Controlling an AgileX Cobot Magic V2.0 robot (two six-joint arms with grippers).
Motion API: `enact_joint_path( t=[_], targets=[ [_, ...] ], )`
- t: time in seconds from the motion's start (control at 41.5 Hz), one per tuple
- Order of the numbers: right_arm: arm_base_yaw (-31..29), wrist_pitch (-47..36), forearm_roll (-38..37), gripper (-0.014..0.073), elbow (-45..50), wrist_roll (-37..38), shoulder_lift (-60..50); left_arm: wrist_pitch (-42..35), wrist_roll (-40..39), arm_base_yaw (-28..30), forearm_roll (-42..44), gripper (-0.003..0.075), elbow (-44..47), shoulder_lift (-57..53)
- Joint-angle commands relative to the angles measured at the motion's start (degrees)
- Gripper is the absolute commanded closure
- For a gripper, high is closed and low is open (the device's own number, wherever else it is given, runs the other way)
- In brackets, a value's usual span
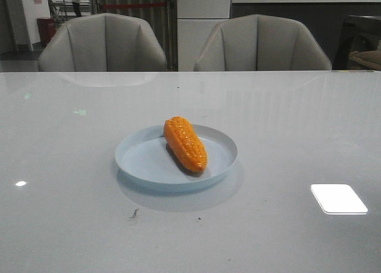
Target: Place corn on plate with both arms
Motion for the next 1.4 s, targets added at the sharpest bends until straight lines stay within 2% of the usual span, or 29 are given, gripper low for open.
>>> enact_joint_path(
  t=[0.0,0.096,0.169,0.289,0.434,0.699,0.94,1.06,1.373],
  targets=[
    [-0.4,-3.58,0.69,0.002,-1.33,-0.64,-0.18,-4.18,-0.69,-0.33,-0.9,0.0631,0.75,-3.89],
    [-0.4,-3.58,0.69,0.002,-1.33,-0.64,-0.18,-7.86,-1.07,-0.33,-0.9,0.0631,5.99,-9.13],
    [-0.4,-3.58,0.69,0.002,-1.33,-0.64,-0.18,-12.01,-4.81,-0.33,0.06,0.0631,10.28,-13.55],
    [-0.4,-3.58,0.69,0.002,-1.33,-0.64,-0.18,-19.3,-11.67,-0.33,6.93,0.0631,17.12,-21.72],
    [-0.4,-3.58,0.69,0.002,-1.33,-0.64,-0.18,-25.48,-12.7,-0.33,14.42,0.0631,23.24,-29.47],
    [-0.4,-3.58,0.69,0.002,-1.33,-0.64,-0.18,-25.89,-12.7,-0.33,15.06,0.0631,32.97,-42.39],
    [-0.4,-2.84,0.69,0.002,-1.33,-0.64,-0.18,-29.34,-12.7,-0.33,15.06,0.0631,40.16,-42.22],
    [-0.4,-2.7,0.69,0.002,-1.33,-0.64,-0.18,-24.21,-12.7,-0.33,15.06,0.0631,40.15,-42.22],
    [-0.4,-2.51,0.69,0.002,-1.33,-0.64,-0.18,-24.15,-12.7,-0.33,15.06,0.0631,40.15,-42.22]
  ],
)
